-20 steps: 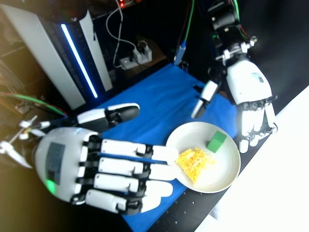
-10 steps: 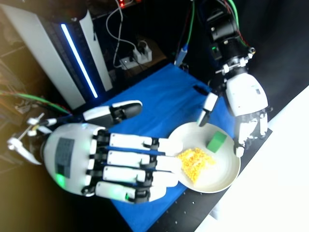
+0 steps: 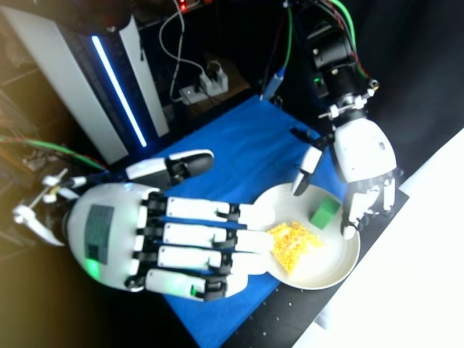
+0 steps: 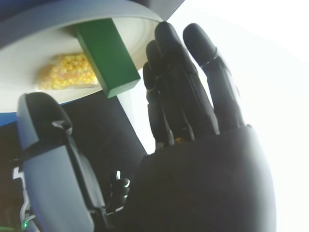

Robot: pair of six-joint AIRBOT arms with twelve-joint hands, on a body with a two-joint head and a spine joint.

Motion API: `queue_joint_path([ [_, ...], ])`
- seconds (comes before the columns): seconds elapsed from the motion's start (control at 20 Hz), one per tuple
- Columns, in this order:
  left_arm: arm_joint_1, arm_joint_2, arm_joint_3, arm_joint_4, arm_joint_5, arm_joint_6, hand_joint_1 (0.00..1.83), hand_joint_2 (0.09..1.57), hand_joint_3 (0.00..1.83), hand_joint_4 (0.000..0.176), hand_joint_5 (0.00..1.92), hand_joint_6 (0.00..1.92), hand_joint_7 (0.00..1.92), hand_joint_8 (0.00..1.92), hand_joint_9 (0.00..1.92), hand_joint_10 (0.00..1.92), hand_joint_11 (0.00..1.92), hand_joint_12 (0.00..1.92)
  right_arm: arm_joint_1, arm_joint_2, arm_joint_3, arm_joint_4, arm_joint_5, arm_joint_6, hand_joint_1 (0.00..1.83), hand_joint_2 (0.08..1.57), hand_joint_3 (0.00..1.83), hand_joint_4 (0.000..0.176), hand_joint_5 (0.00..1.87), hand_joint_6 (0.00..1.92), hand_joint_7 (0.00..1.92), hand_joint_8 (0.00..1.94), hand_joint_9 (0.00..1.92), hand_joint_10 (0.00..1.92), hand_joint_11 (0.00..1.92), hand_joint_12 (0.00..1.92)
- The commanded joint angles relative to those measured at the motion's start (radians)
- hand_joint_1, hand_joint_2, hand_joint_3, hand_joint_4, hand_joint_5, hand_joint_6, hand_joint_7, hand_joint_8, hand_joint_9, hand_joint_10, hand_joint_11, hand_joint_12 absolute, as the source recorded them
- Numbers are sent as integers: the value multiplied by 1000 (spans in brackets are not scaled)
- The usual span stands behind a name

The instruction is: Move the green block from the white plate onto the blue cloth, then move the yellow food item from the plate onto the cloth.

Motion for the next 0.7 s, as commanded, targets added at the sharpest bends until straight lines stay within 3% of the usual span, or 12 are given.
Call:
queue_joint_path([
  [0.0, 0, -8, 8, -9, -95, -2, 867, 823, 2, 0, 621, 1, 800, 2, 911, 9, 424, 1263, 19, -1, -3, 9, 131, 7, 638, 832, 2, 0, 391, 3, 349, 8, 342, 8, 0, 1207],
  [0.05, 1, -12, 11, -10, -96, -2, 864, 815, 0, 0, 681, 6, 871, 8, 959, 26, 436, 1283, 19, -2, -5, 9, 133, 7, 603, 859, 5, 0, 369, 1, 324, 2, 315, 2, 0, 1079],
  [0.2, 3, -17, 14, -15, -98, -2, 907, 849, 1, 0, 792, 14, 973, 17, 1046, 59, 491, 1306, 20, -2, -5, 7, 133, 7, 602, 880, 2, 0, 360, 0, 311, 2, 282, 1, 0, 941],
  [0.3, 6, -18, 15, -24, -103, -2, 951, 939, 6, 0, 922, 25, 1067, 21, 1133, 82, 692, 1210, 20, -3, -6, 6, 133, 7, 591, 863, 0, 0, 371, 1, 267, 0, 229, 0, 0, 884],
  [0.35, 7, -17, 15, -32, -109, -2, 1080, 1043, 11, 0, 1059, 648, 1164, 17, 1198, 76, 794, 1070, 20, -3, -6, 6, 133, 7, 619, 848, 0, 0, 391, 4, 265, 1, 223, 2, 0, 838],
  [0.4, 7, -17, 15, -35, -111, -2, 1080, 1043, 11, 0, 1059, 648, 1164, 17, 1198, 76, 794, 1070, 20, -3, -6, 6, 133, 7, 619, 848, 0, 0, 391, 4, 265, 1, 223, 2, 0, 838],
  [0.45, 6, -17, 15, -38, -114, -2, 1214, 1065, 0, 0, 1011, 818, 1179, 588, 1262, 83, 866, 1088, 20, -3, -7, 6, 133, 7, 593, 842, 0, 0, 396, 3, 269, 1, 241, 7, 0, 898],
  [0.5, 6, -17, 15, -41, -117, -2, 1242, 1071, 2, 0, 991, 858, 1162, 758, 1303, 91, 889, 1112, 20, -3, -7, 6, 134, 7, 580, 835, 0, 0, 397, 1, 268, 0, 241, 4, 0, 888],
  [0.6, 5, -16, 15, -47, -125, -2, 1282, 1049, 0, 0, 1105, 584, 1179, 862, 1401, 200, 942, 1286, 20, -4, -7, 6, 134, 7, 577, 852, 2, 0, 385, 0, 281, 2, 261, 6, 0, 945],
  [0.65, 3, -13, 14, -51, -128, -2, 1282, 1047, 0, 0, 1123, 549, 1171, 874, 1271, 442, 919, 1281, 20, -4, -7, 6, 134, 7, 581, 858, 2, 0, 374, 0, 302, 5, 283, 10, 0, 980],
])
